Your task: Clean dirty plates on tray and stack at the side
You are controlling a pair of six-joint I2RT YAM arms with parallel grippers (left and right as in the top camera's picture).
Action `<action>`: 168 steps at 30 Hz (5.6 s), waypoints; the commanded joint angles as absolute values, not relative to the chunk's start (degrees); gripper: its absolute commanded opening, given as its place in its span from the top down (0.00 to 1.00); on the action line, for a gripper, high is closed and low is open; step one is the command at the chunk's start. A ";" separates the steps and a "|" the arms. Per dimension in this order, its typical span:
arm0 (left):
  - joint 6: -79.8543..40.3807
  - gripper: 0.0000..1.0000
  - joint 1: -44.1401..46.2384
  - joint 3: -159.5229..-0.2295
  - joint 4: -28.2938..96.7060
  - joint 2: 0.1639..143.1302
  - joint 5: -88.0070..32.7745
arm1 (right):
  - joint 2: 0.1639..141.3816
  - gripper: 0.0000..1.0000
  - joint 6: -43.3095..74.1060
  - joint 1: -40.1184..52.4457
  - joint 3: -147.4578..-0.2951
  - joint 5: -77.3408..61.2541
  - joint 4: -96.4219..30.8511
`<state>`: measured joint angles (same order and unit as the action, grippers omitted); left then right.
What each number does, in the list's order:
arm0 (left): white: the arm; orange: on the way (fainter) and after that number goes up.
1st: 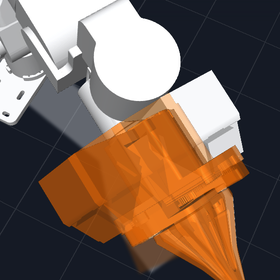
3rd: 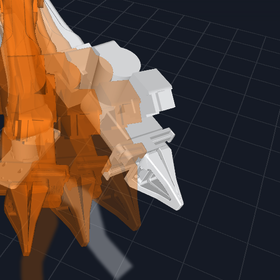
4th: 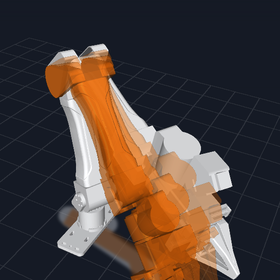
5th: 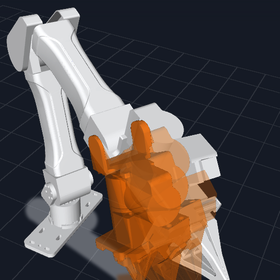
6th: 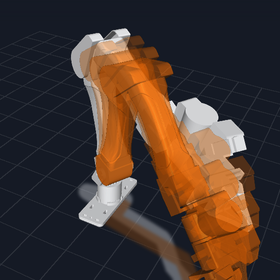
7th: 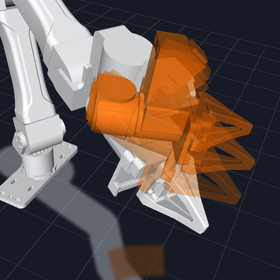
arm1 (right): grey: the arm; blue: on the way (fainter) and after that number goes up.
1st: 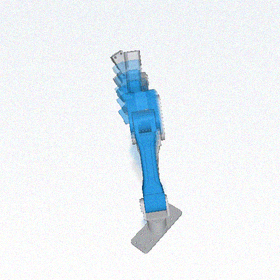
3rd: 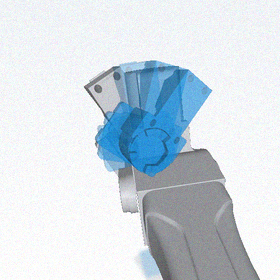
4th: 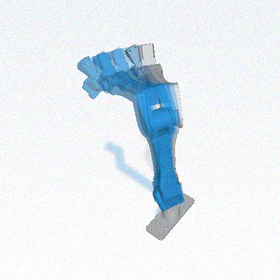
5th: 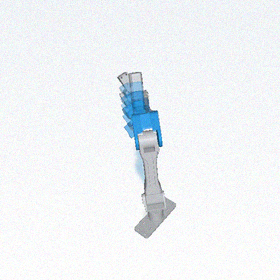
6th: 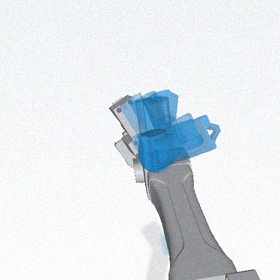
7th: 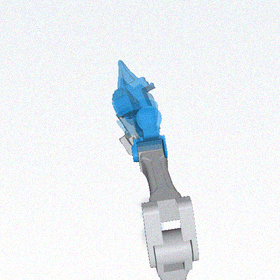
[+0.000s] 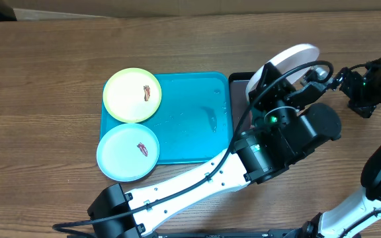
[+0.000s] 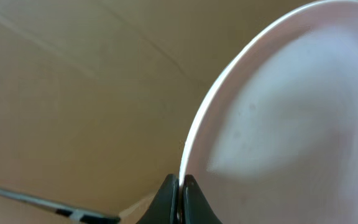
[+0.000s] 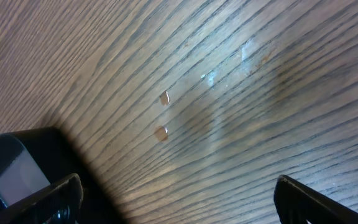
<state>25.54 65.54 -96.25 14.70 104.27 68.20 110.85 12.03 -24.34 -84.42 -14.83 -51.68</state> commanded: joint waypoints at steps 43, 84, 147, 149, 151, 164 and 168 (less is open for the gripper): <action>-26.41 0.96 -38.63 -89.47 51.70 104.73 -8.67 | 110.37 0.00 12.21 -24.49 -85.62 -15.11 -51.48; -16.88 0.34 -16.82 -73.12 40.66 102.54 -19.51 | 110.37 0.00 12.21 -24.49 -85.62 -15.11 -51.48; -16.97 0.18 -4.40 -73.17 45.82 92.29 6.26 | 110.37 0.00 12.21 -24.49 -85.62 -15.11 -51.48; -16.99 0.19 -6.37 -73.17 45.54 93.47 5.85 | 110.37 0.00 12.21 -24.49 -85.62 -15.11 -51.48; -16.97 0.22 -8.36 -73.17 44.62 95.50 4.12 | 110.37 0.00 12.21 -24.49 -85.62 -15.11 -51.48; -16.71 0.58 -10.04 -73.17 37.21 106.52 -3.40 | 110.37 0.00 12.21 -24.49 -85.62 -15.11 -51.48; -16.71 0.59 -10.07 -73.17 36.75 107.61 -2.94 | 110.37 0.00 12.21 -24.49 -85.62 -15.09 -51.48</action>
